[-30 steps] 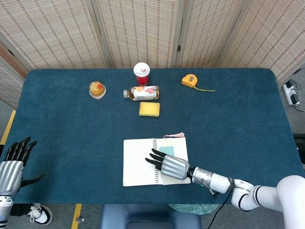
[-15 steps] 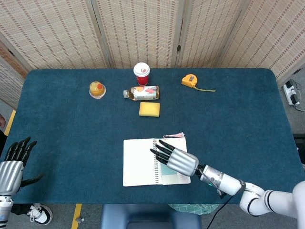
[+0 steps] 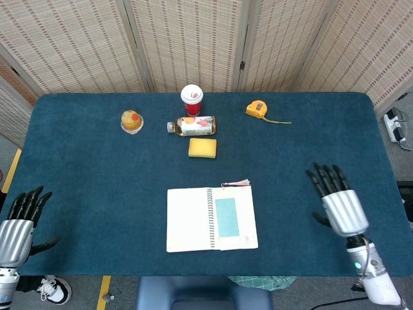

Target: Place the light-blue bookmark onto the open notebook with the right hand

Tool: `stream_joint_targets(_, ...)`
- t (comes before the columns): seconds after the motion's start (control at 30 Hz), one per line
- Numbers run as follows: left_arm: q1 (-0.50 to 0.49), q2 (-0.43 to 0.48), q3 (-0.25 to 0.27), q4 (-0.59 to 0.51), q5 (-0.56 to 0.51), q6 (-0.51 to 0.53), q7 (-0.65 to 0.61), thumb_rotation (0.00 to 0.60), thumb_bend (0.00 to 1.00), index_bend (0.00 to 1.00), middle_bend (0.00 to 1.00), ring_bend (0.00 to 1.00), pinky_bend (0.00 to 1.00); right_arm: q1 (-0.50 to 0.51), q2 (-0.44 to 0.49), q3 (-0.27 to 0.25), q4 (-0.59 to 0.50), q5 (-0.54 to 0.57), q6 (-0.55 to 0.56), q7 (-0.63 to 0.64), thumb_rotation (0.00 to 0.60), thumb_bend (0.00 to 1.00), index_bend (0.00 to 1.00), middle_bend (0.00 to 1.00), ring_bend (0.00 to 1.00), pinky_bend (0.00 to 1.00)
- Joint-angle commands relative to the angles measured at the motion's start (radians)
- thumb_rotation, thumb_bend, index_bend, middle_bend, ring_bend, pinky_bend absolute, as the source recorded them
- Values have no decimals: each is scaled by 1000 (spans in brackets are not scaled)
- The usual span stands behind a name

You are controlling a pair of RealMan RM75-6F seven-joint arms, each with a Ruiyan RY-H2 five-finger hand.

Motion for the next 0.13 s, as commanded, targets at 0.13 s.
stream_joint_targets(0.13,-4,-11,0,25,19,9,-24,600,118,48,22,0,0,-96,18,60,91,138,23,106,600,0,0,0,0,0)
